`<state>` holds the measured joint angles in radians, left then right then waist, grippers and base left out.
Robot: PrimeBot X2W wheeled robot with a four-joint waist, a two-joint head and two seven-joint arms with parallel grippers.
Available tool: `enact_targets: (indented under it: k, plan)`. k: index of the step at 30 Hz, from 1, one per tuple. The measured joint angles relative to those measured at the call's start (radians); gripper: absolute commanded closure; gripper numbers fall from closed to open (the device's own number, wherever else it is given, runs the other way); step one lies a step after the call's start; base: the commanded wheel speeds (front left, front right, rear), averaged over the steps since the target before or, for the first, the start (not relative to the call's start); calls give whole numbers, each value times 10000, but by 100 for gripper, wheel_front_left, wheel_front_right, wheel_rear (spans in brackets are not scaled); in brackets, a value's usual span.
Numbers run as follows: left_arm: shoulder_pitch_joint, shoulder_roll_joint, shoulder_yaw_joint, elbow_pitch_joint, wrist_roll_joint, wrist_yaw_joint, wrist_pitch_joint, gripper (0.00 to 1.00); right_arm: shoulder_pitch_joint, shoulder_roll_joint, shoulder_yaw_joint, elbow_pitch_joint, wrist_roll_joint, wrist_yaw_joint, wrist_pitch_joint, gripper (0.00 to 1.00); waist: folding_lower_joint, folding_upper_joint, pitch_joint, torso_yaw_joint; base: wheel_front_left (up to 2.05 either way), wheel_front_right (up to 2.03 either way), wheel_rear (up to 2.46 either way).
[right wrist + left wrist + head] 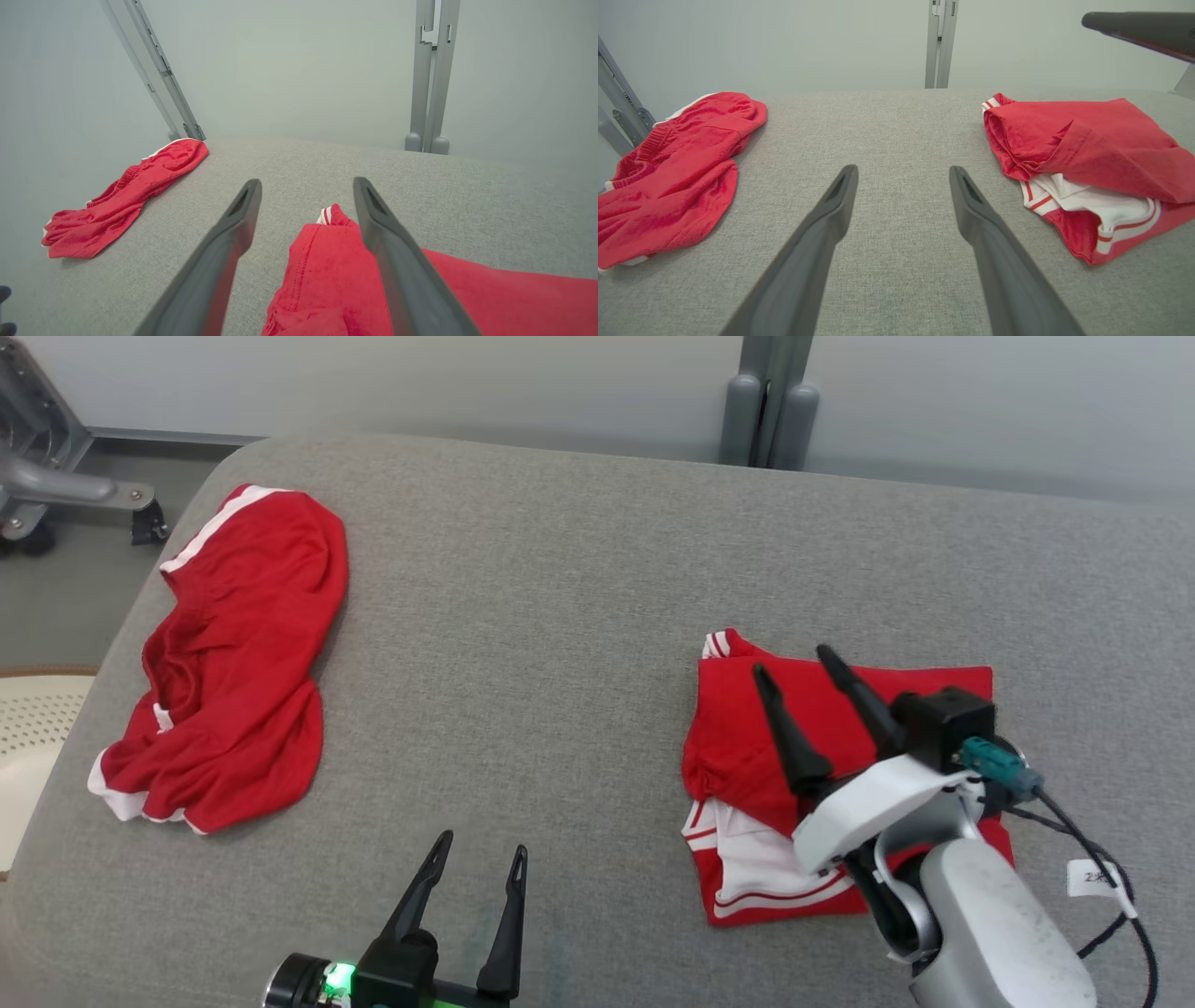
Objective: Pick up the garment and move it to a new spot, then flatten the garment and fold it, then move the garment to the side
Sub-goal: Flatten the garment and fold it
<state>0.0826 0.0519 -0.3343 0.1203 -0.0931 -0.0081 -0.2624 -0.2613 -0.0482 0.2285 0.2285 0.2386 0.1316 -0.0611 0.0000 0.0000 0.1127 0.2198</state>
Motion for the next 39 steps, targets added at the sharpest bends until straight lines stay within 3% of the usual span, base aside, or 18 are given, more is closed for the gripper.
enact_targets:
  k: [9,13,14,15,21,25,33,39]
  plan:
    - [60,-8,40,-61,0,75,-2,0,271,-12,-2500,-414,-955,-2,-94,0,0,0,-251,-825,0,0,0]
    - [81,-8,63,-82,0,96,-2,0,652,-73,-2926,-104,-370,-2,79,0,0,0,-376,-1174,0,0,0]
    - [82,-10,58,-82,0,94,-2,0,716,-136,-2844,21,-17,-4,255,54,0,0,-402,-1247,0,0,0]
    - [81,-10,44,-82,0,96,-2,0,741,-186,-2669,136,408,-4,407,100,0,0,-422,-1308,0,0,0]
    - [27,-15,-65,-54,-15,52,-2,0,420,-681,-865,813,2805,-4,1707,100,0,0,-341,-1288,0,0,0]
    - [-120,-15,-178,4,-96,36,-2,0,-74,-1191,249,1381,3590,-2,2270,100,0,0,-177,-1002,0,0,0]
    - [-275,-15,-332,42,-251,82,-2,0,-378,-1440,1908,2113,4468,-4,2105,100,0,0,197,-320,0,0,0]
    - [-253,-17,-268,35,-290,165,0,0,644,-1776,2846,1053,5421,-4,1793,100,0,0,161,-119,0,0,0]
